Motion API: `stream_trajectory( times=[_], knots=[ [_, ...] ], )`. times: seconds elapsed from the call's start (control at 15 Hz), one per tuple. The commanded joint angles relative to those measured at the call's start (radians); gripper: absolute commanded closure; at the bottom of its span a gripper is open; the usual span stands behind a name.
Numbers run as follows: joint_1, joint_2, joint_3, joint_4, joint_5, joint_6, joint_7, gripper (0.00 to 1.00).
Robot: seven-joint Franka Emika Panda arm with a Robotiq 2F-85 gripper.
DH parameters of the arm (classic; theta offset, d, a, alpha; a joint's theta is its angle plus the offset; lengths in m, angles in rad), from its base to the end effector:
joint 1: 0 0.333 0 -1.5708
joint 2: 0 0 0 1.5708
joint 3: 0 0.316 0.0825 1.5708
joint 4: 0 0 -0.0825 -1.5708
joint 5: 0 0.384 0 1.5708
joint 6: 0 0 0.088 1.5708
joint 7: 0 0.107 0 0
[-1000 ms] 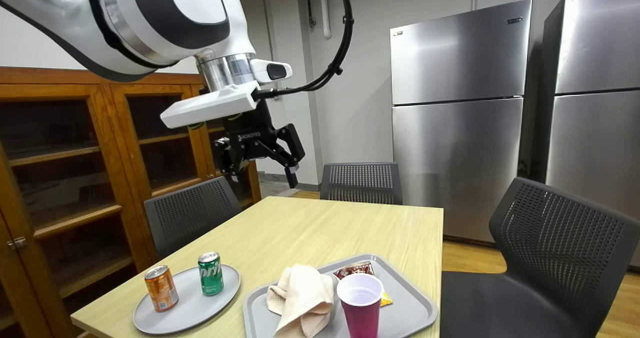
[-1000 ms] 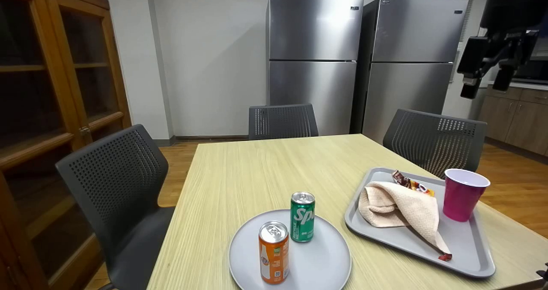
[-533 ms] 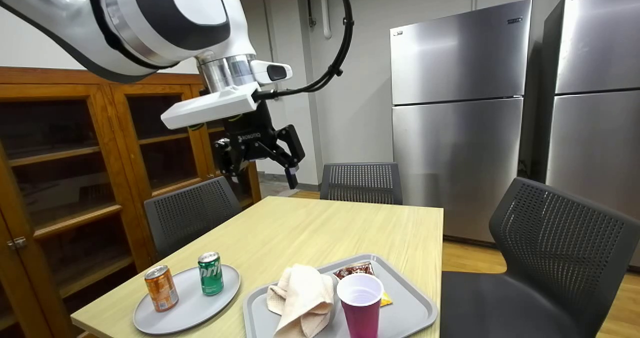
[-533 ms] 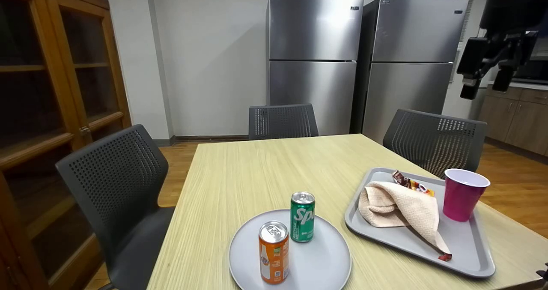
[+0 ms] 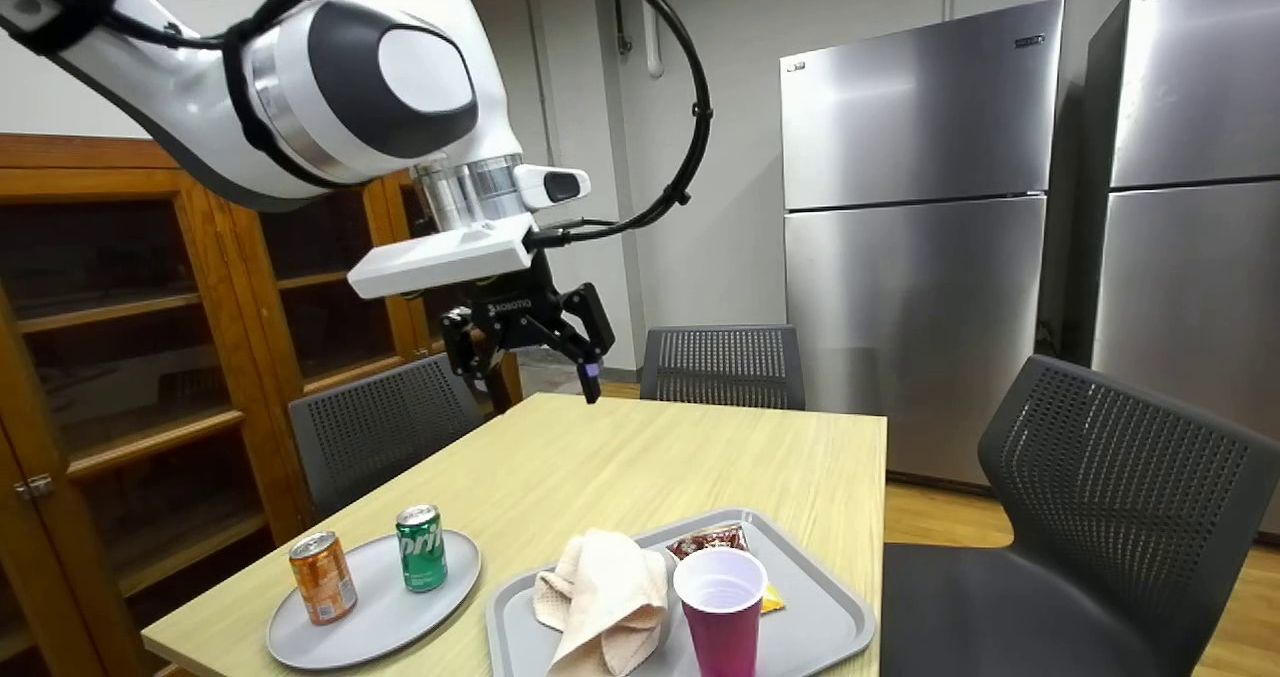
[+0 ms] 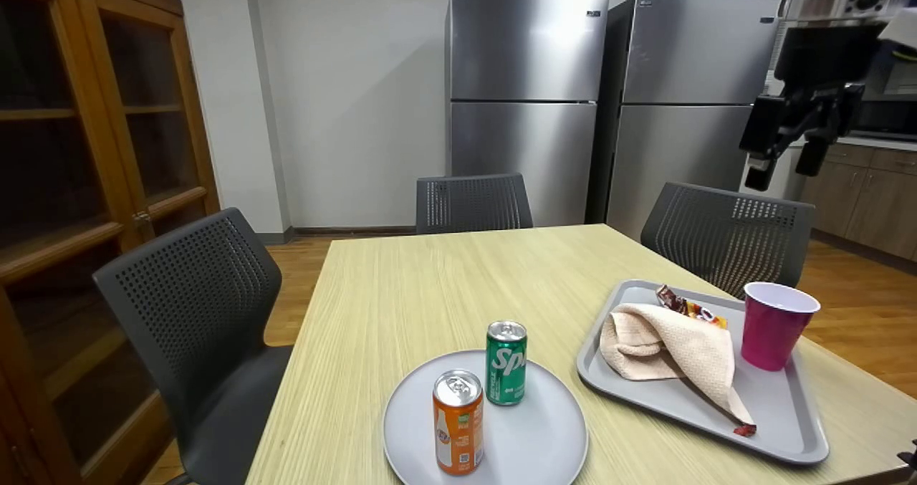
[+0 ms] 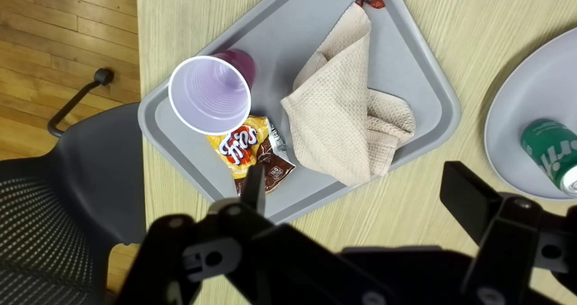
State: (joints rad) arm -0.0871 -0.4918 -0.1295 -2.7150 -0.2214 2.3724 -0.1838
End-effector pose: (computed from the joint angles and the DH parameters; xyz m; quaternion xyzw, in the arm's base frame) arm 0.3731 -0.0822 0.3888 0.9939 0.0626 0.0632 0.0654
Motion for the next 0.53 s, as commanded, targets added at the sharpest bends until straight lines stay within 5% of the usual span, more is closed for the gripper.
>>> stream_trajectory(
  times=[0.0,0.47],
  knots=[
    [0.011,0.095,-0.004,0.007,0.006,0.098,-0.043,0.0],
    [0.032,0.326,-0.014,0.032,0.021,0.342,-0.158,0.0]
  ],
)
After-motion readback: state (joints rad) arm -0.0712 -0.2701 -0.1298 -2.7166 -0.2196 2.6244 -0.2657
